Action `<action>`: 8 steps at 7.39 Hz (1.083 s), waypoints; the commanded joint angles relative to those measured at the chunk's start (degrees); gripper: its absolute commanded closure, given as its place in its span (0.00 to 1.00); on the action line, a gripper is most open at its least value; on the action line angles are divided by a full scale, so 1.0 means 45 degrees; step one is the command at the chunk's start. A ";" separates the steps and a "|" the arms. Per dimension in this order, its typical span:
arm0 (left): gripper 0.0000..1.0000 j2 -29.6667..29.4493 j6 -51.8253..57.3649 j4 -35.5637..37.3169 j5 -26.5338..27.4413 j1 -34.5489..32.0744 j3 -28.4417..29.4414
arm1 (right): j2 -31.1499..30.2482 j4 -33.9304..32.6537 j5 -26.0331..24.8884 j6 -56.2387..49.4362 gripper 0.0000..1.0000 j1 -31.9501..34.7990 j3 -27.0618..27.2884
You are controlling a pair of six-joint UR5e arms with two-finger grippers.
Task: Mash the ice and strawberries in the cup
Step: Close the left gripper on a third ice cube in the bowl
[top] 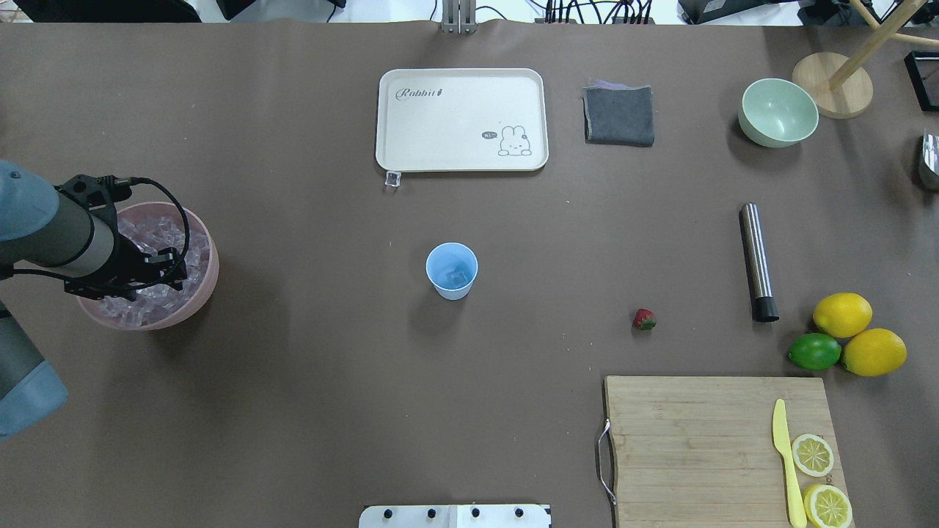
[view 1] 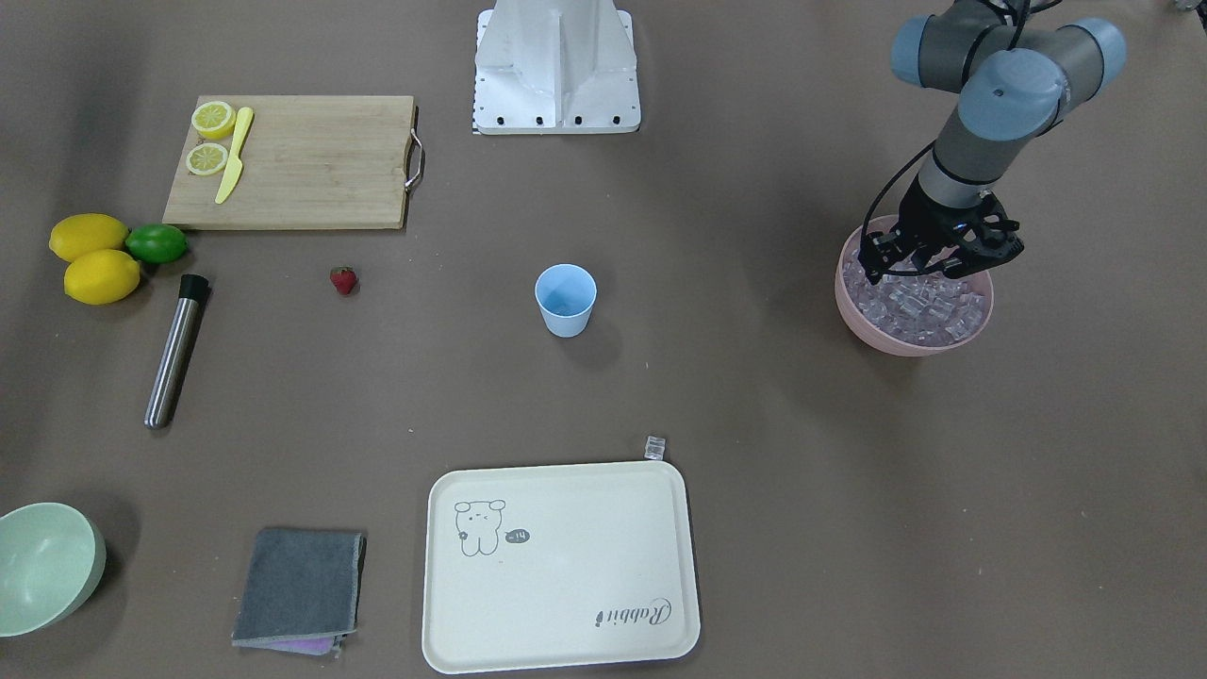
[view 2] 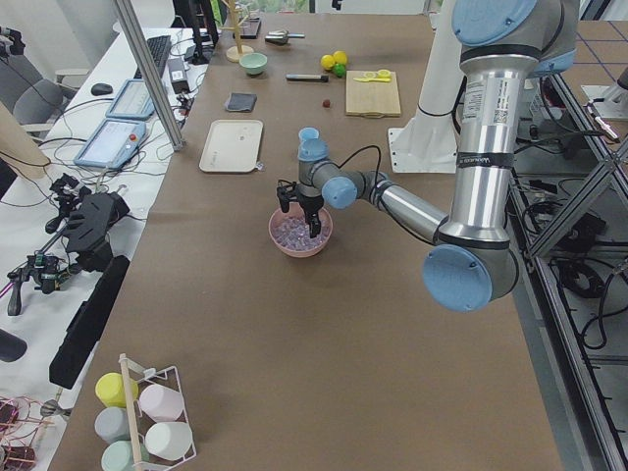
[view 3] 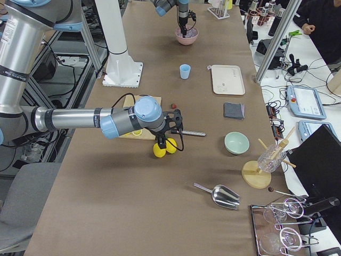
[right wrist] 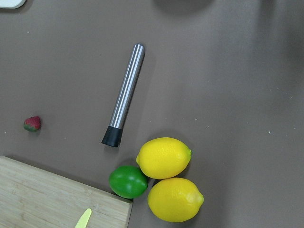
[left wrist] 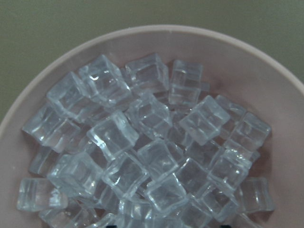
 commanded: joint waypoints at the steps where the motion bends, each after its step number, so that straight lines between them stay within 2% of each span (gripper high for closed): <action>1: 1.00 -0.0010 -0.0332 0.0041 -0.0001 0.0020 -0.0088 | -0.0019 -0.0019 0.0026 0.0026 0.00 -0.0018 -0.0001; 2: 1.00 0.0010 -0.0313 0.0118 -0.0021 0.0020 -0.0301 | -0.0039 -0.0020 0.0219 0.0027 0.00 0.0001 -0.0001; 4: 1.00 -0.0301 -0.0196 0.1848 -0.0429 -0.0038 -0.1275 | -0.0039 0.0000 0.0299 0.0202 0.00 0.0001 -0.0001; 6: 1.00 -0.0748 -0.0196 0.1993 -0.0470 -0.0174 -0.1377 | -0.0020 -0.0020 0.0299 0.0202 0.00 0.0001 -0.0001; 8: 1.00 -0.2907 -0.0312 0.3314 -0.0451 -0.0175 -0.1184 | -0.0019 0.0000 0.0319 0.0202 0.00 -0.0018 -0.0001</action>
